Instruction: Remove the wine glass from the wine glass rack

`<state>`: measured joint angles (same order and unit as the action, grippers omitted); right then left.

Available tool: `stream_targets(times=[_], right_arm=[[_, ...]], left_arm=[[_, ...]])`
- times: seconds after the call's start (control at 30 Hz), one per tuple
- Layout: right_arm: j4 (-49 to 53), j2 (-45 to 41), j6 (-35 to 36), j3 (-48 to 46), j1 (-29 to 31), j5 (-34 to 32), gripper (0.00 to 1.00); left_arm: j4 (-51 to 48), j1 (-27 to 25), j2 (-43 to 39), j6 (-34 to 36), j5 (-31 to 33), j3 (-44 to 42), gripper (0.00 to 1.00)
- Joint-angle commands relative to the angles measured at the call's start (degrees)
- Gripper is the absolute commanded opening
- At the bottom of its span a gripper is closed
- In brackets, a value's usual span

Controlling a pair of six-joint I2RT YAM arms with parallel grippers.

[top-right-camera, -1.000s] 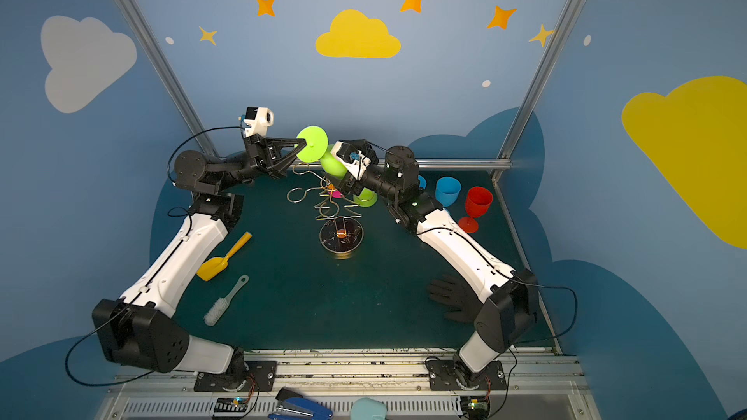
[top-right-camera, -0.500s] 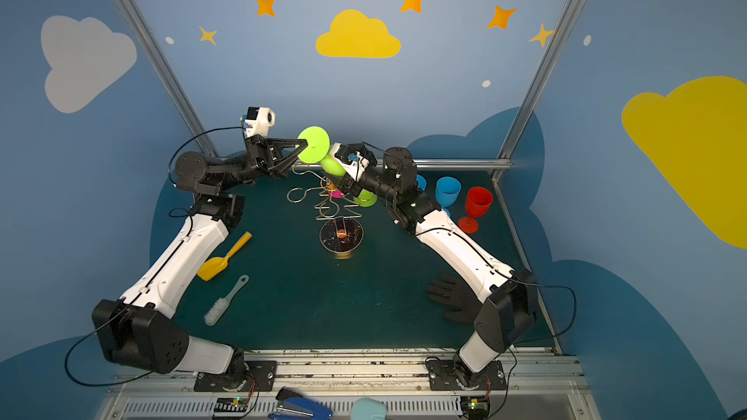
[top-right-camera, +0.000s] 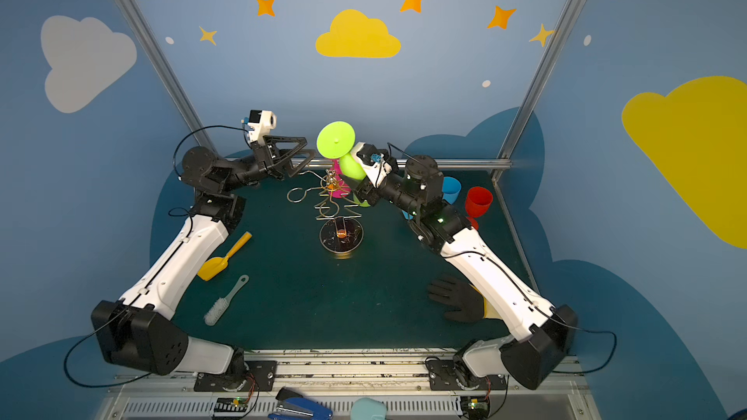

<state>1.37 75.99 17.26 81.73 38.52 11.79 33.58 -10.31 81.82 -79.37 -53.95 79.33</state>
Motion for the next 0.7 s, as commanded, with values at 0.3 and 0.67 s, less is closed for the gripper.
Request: stream_targets(times=[0.3,0.67], right_arm=[[33.6,-12.8,-12.4,0.0,0.2,-12.5,0.34],[40.6,-11.4,-14.4,2.4,0.4,-9.1,0.28]], left_arm=[[-16.0,-11.3,-8.6,72.9,22.8,-5.9,0.74],[-13.3,-20.7,-6.5,99.6,29.1,-7.1,0.67]])
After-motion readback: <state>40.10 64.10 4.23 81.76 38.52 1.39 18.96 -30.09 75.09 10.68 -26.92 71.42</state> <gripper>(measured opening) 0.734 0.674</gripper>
